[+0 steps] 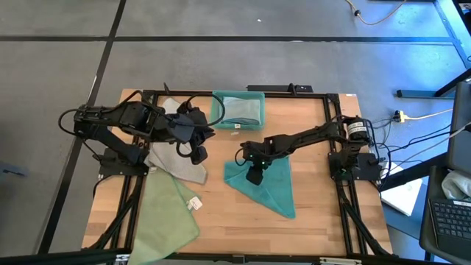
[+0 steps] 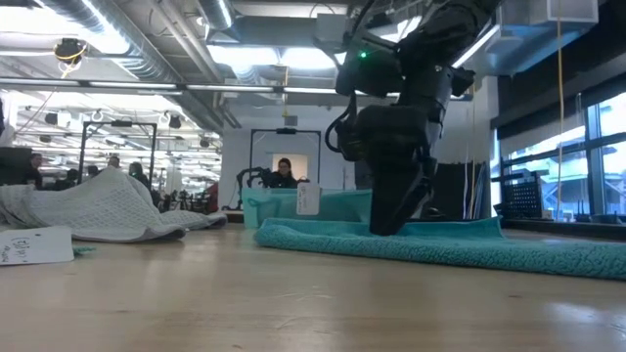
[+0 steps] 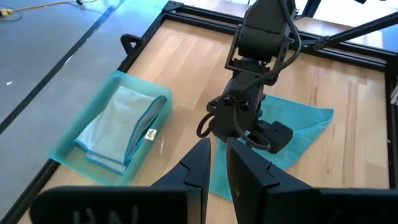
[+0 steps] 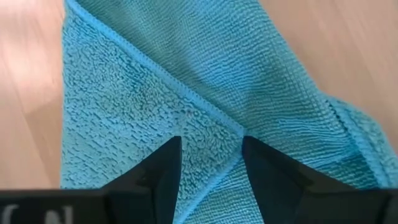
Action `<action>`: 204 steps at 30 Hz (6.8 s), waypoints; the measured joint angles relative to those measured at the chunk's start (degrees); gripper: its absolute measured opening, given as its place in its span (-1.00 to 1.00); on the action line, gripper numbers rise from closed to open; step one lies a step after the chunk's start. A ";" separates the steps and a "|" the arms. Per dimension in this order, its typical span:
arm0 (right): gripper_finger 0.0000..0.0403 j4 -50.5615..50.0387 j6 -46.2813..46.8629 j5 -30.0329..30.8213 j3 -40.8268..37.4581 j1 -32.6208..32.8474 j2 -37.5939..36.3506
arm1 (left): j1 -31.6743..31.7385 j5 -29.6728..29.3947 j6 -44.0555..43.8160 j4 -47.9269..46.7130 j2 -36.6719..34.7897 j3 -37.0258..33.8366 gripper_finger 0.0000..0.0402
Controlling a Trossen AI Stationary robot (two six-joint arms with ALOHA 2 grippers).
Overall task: Fold microfiber towels
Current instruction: Prepare the blue towel
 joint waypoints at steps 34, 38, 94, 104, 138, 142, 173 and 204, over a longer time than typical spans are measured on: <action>-0.12 -6.53 -8.05 4.00 2.99 1.55 0.28 | -2.18 -0.59 -0.46 0.24 0.02 0.00 -0.78; -0.12 -3.88 -4.95 3.86 0.93 1.66 -0.07 | -2.32 -0.66 -0.46 0.24 0.02 0.00 -0.78; 0.14 -7.96 12.68 -3.11 4.04 1.51 0.53 | -2.32 -0.60 -0.46 3.21 0.02 0.00 -0.78; -0.15 -7.32 13.04 1.87 6.33 2.40 0.54 | -2.32 -0.60 -0.42 3.21 0.02 0.00 -0.78; -0.13 1.89 26.26 4.88 3.34 5.72 1.79 | -2.34 2.69 -14.09 3.30 0.02 0.00 -0.78; -0.13 3.23 25.75 3.22 3.32 5.70 1.81 | -3.20 2.75 -16.06 3.25 0.02 0.00 -0.78; -0.80 6.59 16.40 -0.20 3.34 5.70 1.81 | -6.84 2.36 -18.71 2.97 0.02 0.00 -0.78; -0.87 29.77 18.77 -17.94 3.39 18.50 -0.29 | -7.32 1.47 -21.02 3.26 0.02 -0.01 -0.78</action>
